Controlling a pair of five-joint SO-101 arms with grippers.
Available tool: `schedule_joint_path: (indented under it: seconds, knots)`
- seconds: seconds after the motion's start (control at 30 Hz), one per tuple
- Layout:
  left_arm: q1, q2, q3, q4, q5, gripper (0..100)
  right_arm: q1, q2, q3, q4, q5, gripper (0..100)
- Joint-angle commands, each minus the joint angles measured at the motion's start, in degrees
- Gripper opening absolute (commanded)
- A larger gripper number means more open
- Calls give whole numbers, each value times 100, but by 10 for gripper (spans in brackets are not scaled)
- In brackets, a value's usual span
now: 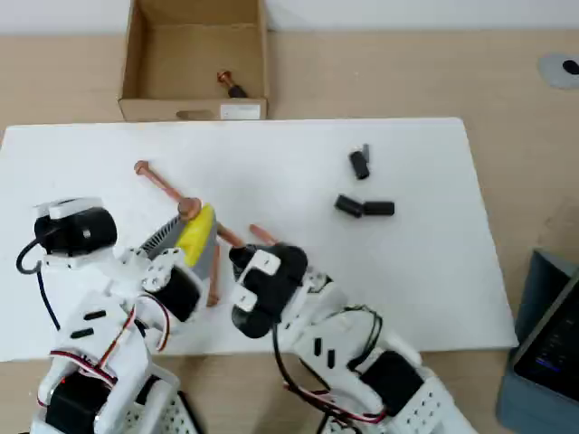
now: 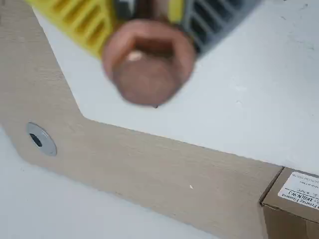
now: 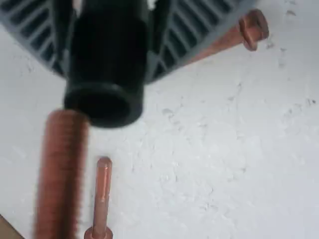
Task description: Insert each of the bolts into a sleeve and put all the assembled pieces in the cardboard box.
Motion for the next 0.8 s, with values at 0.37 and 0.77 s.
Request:
schedule_joint_path:
  seconds: [0.37,0.77]
  knots:
    - [62,-48,-79,18,-18,2,-48,-708,-22,-149,26,9]
    - [53,-48,-26,18,-18,2,233,-708,-75,-158,26,9]
